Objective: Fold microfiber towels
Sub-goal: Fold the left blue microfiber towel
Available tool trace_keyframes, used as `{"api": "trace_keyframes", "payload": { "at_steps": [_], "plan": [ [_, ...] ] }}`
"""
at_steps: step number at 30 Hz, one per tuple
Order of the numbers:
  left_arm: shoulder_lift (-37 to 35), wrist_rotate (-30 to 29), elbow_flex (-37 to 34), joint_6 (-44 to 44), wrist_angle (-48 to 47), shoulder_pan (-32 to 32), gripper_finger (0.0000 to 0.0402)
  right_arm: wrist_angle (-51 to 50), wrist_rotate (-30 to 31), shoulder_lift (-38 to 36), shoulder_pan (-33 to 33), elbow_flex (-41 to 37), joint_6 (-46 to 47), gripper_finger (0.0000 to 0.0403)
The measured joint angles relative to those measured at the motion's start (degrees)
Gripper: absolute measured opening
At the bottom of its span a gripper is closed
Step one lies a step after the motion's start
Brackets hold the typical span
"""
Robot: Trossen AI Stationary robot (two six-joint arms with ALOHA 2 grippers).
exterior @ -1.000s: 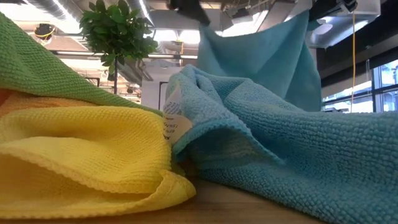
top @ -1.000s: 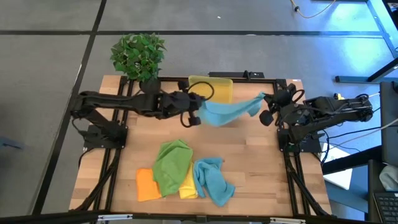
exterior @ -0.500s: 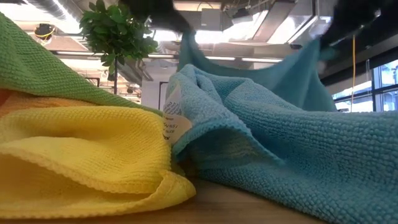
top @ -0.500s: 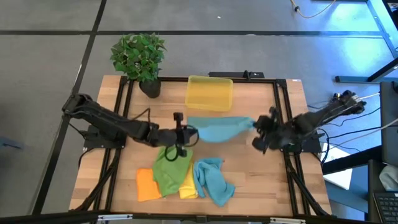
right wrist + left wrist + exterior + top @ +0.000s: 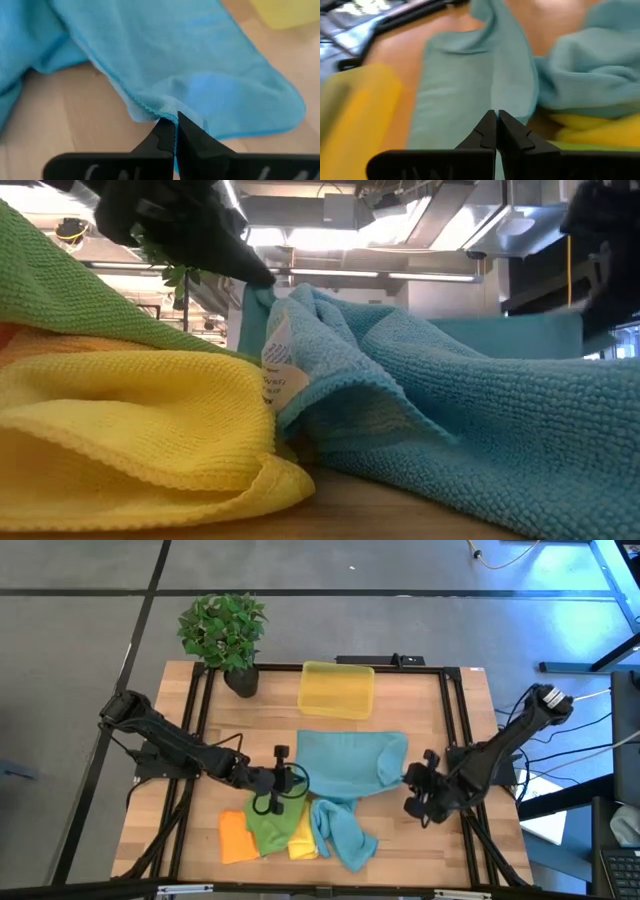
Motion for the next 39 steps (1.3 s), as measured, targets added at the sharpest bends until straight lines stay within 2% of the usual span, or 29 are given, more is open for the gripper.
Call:
{"api": "trace_keyframes", "payload": {
  "at_steps": [4,8,14,18,20,23,26,31,39],
  "plan": [
    [0.2,-1.2,0.0,0.0,-0.1,1.4,0.0,0.8,-7.8,4.2,-0.5,-0.8,0.5,0.0],
    [0.2,1.5,0.0,0.0,-0.8,2.7,0.0,6.3,-14.4,6.7,1.2,-0.9,1.1,0.0],
    [0.2,2.2,0.0,0.3,-1.4,2.5,0.0,16.6,-16.1,6.7,5.8,-0.8,1.0,0.0],
    [0.2,1.8,0.0,0.4,-1.2,2.5,0.0,16.1,-14.3,6.6,7.1,0.3,2.5,0.0],
    [0.2,-0.4,0.0,0.6,-0.9,2.6,0.0,14.3,-12.7,6.6,7.1,0.5,3.5,0.0],
    [0.2,-4.4,0.0,0.6,-0.9,4.0,0.0,9.0,-8.8,6.6,6.6,1.2,7.2,0.0],
    [0.1,-5.6,0.0,1.2,-0.8,6.1,0.0,3.1,-4.3,6.4,6.0,1.7,12.9,0.0],
    [0.0,-5.3,0.0,1.1,-0.5,11.6,0.0,-5.0,0.5,6.3,4.2,1.8,18.0,0.0],
    [1.3,1.6,0.1,-2.3,-0.4,19.2,0.0,-11.7,2.1,6.3,-1.6,-0.3,19.5,0.0002]
  ]
}}
